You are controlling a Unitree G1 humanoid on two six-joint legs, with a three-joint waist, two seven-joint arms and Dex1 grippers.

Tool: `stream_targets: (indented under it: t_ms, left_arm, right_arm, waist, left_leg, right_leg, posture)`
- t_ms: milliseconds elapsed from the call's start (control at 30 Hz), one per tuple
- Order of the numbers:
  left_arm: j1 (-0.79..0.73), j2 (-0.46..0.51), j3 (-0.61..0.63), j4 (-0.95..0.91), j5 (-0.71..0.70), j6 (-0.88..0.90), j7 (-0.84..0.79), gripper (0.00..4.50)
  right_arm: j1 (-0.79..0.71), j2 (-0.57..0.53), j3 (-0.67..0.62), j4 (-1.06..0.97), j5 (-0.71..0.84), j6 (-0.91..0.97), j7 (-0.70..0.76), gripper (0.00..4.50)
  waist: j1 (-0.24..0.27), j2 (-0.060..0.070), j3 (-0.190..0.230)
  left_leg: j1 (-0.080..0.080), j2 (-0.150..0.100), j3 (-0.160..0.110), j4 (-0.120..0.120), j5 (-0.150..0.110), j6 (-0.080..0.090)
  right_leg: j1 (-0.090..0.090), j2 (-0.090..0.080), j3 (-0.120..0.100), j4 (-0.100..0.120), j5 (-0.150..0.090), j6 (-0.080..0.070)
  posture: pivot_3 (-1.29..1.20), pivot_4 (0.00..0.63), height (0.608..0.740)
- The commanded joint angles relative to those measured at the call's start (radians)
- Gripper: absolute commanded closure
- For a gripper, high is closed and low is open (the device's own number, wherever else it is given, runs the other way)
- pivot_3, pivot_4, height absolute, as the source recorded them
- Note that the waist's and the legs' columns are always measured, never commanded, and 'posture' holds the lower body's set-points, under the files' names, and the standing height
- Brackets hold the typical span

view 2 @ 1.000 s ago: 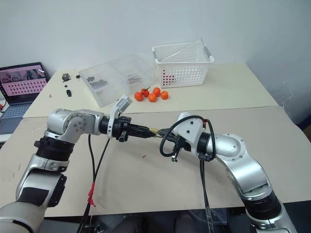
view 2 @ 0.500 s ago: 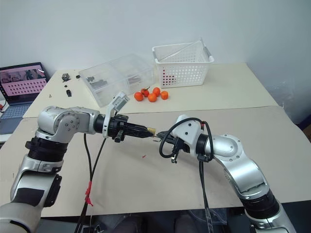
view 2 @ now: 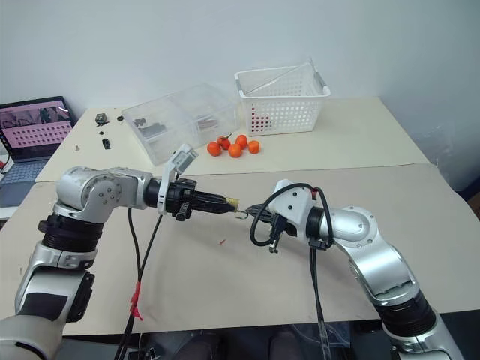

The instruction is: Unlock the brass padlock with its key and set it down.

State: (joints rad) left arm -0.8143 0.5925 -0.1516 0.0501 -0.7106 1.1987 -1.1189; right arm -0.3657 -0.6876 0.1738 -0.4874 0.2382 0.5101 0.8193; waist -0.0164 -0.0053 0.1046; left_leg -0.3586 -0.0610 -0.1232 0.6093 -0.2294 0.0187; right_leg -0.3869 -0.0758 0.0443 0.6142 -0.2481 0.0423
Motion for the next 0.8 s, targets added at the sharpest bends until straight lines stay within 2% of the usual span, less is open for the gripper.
stream_targets:
  t_ms: [33,200,233,300,367,567,600,800]
  left_arm:
    - [0.009,0.03,-0.01,-0.036,0.015,-0.052,-0.03,4.41]
    - [0.016,0.034,-0.026,-0.021,0.025,-0.067,-0.035,4.41]
    - [0.017,0.033,-0.03,-0.018,0.029,-0.066,-0.033,4.41]
    - [0.019,0.031,-0.033,-0.012,0.035,-0.069,-0.033,4.41]
    - [0.021,0.03,-0.034,-0.006,0.043,-0.076,-0.033,4.41]
    - [0.037,0.032,-0.039,0.01,0.051,-0.058,-0.023,4.41]
    - [0.045,0.032,-0.037,0.0,0.04,-0.042,-0.026,4.41]
    - [0.072,-0.015,-0.012,-0.022,-0.015,0.058,0.015,4.41]
  right_arm:
    - [-0.035,-0.04,-0.068,0.015,0.012,-0.034,0.034,4.47]
    - [-0.06,-0.044,-0.116,-0.009,0.118,0.029,0.078,4.47]
    - [-0.067,-0.044,-0.121,-0.028,0.153,0.052,0.091,3.94]
    - [-0.074,-0.05,-0.12,-0.06,0.199,0.087,0.109,3.44]
    - [-0.078,-0.057,-0.113,-0.095,0.234,0.118,0.117,2.61]
    - [-0.077,-0.084,-0.101,-0.146,0.294,0.171,0.141,0.58]
    - [-0.069,-0.093,-0.1,-0.151,0.299,0.175,0.149,0.11]
    - [-0.032,-0.12,-0.071,-0.151,0.238,0.126,0.137,0.03]
  waist:
    - [0.001,0.0,0.0]
    - [0.001,0.0,0.0]
    - [0.0,0.0,0.0]
    - [0.0,0.0,0.0]
    - [0.001,0.0,0.0]
    - [0.002,0.0,0.0]
    - [0.002,0.0,0.0]
    - [0.002,0.0,0.0]
  left_leg:
    - [0.0,0.0,0.0,0.0,0.0,0.0]
    - [0.0,0.001,0.0,0.0,0.0,0.0]
    - [0.0,0.001,0.0,0.0,0.0,0.0]
    - [0.0,0.001,0.0,0.0,0.0,0.0]
    - [0.0,0.001,0.0,0.0,0.0,0.0]
    - [-0.001,0.0,0.0,0.0,0.0,0.0]
    - [-0.001,0.0,0.0,0.0,0.0,0.0]
    - [-0.001,0.001,0.0,0.0,0.0,0.0]
  right_leg:
    - [0.0,0.0,0.0,0.0,0.0,0.0]
    - [0.0,0.0,0.0,-0.001,0.0,0.0]
    - [0.0,0.0,0.0,-0.001,0.0,0.0]
    - [0.0,0.0,0.0,-0.001,0.0,0.0]
    - [0.0,0.0,0.0,-0.001,0.0,0.0]
    - [0.0,-0.001,0.0,-0.001,0.0,0.0]
    - [0.0,-0.001,0.0,-0.001,0.0,0.0]
    - [0.0,0.0,0.0,-0.001,0.0,0.0]
  posture:
    - [0.0,0.15,0.74]
    - [0.0,0.15,0.74]
    - [0.0,0.15,0.74]
    - [0.0,0.15,0.74]
    - [0.0,0.15,0.74]
    - [0.0,0.15,0.74]
    - [0.0,0.15,0.74]
    - [0.0,0.15,0.74]
